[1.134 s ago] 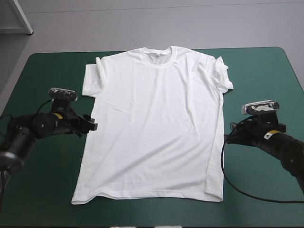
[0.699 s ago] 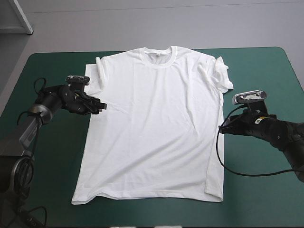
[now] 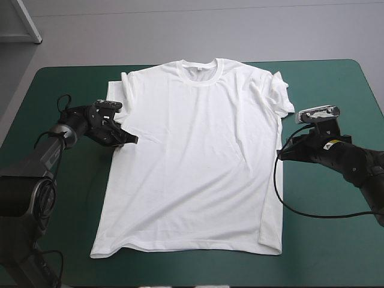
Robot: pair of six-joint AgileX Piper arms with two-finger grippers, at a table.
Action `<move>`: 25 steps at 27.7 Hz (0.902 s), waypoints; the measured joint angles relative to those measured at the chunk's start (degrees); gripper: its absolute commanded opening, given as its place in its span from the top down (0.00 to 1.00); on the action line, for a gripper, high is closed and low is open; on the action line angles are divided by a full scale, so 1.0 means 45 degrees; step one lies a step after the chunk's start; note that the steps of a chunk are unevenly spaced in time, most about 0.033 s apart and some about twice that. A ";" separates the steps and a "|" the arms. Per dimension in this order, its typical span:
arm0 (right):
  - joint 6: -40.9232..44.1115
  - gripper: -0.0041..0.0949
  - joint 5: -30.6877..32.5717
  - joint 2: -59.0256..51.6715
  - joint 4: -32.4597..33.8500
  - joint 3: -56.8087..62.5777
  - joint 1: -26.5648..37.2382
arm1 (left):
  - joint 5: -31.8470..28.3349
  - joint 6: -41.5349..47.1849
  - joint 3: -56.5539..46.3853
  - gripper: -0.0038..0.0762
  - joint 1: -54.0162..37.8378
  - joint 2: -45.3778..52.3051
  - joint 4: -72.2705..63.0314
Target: Fold the cloth
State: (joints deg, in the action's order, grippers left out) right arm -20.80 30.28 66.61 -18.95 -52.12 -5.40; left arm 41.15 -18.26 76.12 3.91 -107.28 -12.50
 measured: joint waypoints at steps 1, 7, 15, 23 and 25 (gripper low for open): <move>0.0000 0.57 -0.0014 0.0005 -0.0007 -0.0014 0.0000 | 0.0038 -0.0187 0.0000 0.93 0.0000 0.0000 -0.0067; -0.0714 0.45 0.0183 0.1234 0.0046 -0.0541 0.0000 | 0.0048 -0.0549 0.0000 0.93 0.0039 0.0000 -0.0397; -0.0778 0.45 0.0852 0.4426 0.0046 -0.2428 0.0000 | 0.0048 -0.0765 0.0000 0.93 0.0039 0.0000 -0.0486; -0.0766 0.45 0.0860 0.7093 0.0046 -0.3589 0.0000 | 0.0048 -0.0958 0.0000 0.93 0.0039 0.0000 -0.0512; -0.0724 0.45 0.0835 0.7629 0.0091 -0.3784 0.0000 | 0.0048 -0.1060 0.0000 0.93 0.0039 0.0000 -0.0512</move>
State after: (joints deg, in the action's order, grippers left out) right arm -24.06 34.04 100.94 -18.54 -69.15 -5.40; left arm 41.37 -23.03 76.12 4.08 -107.28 -14.81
